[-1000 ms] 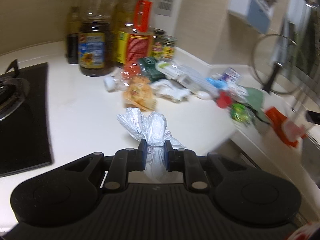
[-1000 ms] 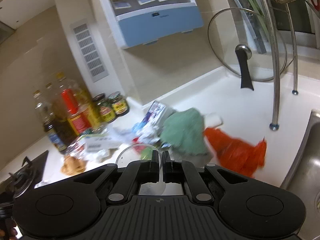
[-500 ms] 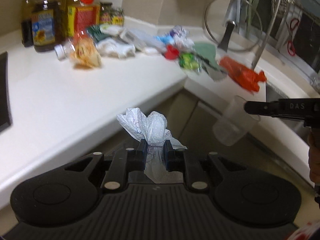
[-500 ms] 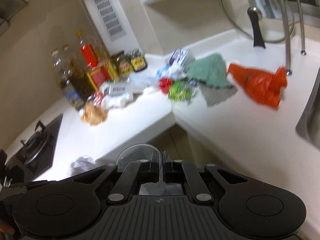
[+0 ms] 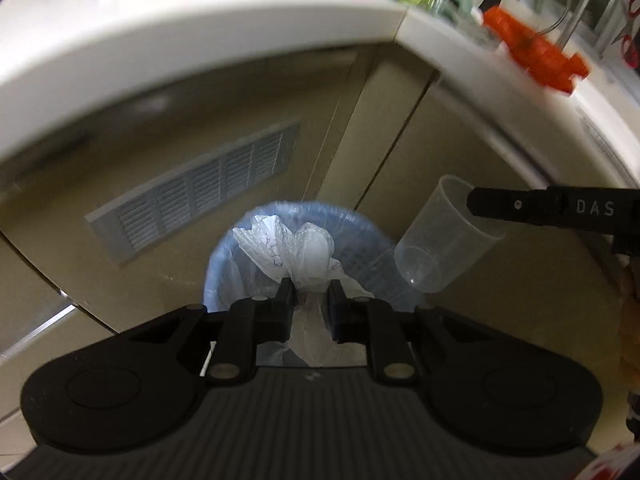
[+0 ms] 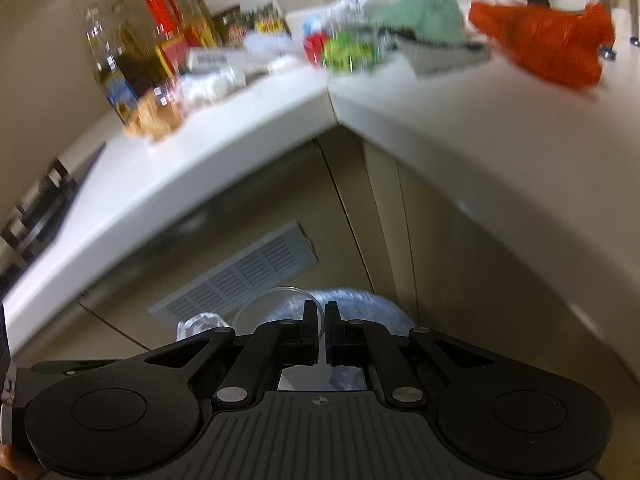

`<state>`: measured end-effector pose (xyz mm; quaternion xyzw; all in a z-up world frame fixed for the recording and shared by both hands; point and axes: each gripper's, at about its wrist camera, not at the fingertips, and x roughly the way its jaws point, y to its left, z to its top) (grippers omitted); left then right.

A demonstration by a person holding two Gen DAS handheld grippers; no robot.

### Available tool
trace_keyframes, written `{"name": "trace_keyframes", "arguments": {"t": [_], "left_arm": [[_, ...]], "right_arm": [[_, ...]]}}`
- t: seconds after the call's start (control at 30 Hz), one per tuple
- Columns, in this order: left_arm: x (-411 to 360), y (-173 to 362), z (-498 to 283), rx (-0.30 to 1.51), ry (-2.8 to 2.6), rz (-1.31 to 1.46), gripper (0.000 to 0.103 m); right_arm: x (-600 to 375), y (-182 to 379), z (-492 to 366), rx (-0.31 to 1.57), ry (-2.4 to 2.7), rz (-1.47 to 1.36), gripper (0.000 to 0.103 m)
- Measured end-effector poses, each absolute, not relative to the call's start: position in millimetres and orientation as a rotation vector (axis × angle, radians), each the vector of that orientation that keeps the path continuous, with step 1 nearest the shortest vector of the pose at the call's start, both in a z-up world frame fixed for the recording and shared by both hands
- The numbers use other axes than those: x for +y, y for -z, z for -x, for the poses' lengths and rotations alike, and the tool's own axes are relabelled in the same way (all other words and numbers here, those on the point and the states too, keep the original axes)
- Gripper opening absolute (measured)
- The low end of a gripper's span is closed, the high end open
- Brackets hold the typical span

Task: Collect trash
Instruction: 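Carry the tissue and the clear cup down over the wastebasket with both tools, then open both grippers to drop the tissue and cup into the wastebasket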

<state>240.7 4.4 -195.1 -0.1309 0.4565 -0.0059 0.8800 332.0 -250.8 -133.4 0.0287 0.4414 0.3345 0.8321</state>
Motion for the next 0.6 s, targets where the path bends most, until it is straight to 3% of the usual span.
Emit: {"name": "trace_keyframes", "arguments": {"t": [0.33,0.6], "left_arm": [[-9,275,-259,1.021,0.009,0.251,0.016],[-12,303,-278,1.064,-0.002,0.272,0.020]], "right_arm": [[-240,208,-340,0.979,-0.687,0.007,0.003],[-241,242,-345,1.004,-0.655,0.011,0.003]]}}
